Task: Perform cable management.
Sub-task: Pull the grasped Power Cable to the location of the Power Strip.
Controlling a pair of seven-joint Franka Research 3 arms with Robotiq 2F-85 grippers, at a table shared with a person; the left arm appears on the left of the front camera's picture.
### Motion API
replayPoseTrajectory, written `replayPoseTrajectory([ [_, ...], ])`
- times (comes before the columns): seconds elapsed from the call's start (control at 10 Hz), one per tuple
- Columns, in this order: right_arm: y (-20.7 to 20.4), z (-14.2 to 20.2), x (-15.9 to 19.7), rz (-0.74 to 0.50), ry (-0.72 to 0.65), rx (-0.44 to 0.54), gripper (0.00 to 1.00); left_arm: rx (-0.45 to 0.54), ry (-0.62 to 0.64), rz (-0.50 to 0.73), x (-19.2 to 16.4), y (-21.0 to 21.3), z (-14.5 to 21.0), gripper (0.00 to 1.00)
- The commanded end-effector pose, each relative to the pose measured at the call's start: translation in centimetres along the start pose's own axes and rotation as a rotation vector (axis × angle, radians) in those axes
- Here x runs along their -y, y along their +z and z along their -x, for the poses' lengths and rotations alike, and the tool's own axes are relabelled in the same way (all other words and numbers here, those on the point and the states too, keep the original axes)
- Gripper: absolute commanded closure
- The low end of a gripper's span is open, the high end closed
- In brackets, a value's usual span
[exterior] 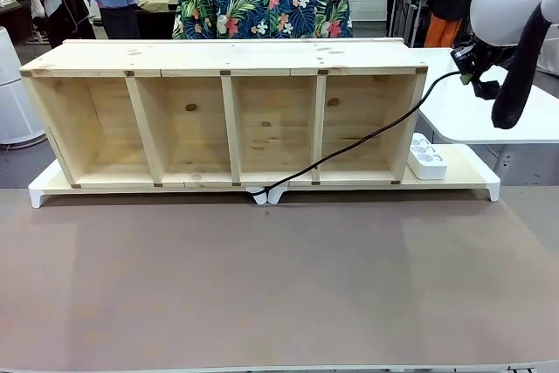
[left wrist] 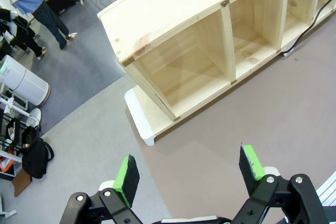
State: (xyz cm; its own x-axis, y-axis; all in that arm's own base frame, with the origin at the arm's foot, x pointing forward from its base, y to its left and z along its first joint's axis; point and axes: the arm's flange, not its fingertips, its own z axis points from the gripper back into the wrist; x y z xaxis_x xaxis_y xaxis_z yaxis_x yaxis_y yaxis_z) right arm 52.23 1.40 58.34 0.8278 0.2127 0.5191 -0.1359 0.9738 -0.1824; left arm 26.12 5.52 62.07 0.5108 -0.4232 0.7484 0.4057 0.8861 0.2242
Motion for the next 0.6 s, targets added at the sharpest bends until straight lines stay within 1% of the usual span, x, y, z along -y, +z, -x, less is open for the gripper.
replayPoseTrajectory([
  [0.0, -1.1, -2.2, 0.7, -0.025, 0.004, -0.015, 0.86, 0.009, 0.016, -0.009, 0.0, -0.2, -0.2, 0.0],
  [0.2, -2.2, -2.7, 0.5, -0.043, 0.0, -0.03, 0.86, 0.009, 0.016, -0.009, 0.0, -0.2, -0.2, 0.0],
  [0.5, -1.8, -2.8, 0.4, -0.055, -0.018, 0.003, 0.86, 0.009, 0.016, -0.009, 0.0, -0.2, -0.2, 0.0],
])
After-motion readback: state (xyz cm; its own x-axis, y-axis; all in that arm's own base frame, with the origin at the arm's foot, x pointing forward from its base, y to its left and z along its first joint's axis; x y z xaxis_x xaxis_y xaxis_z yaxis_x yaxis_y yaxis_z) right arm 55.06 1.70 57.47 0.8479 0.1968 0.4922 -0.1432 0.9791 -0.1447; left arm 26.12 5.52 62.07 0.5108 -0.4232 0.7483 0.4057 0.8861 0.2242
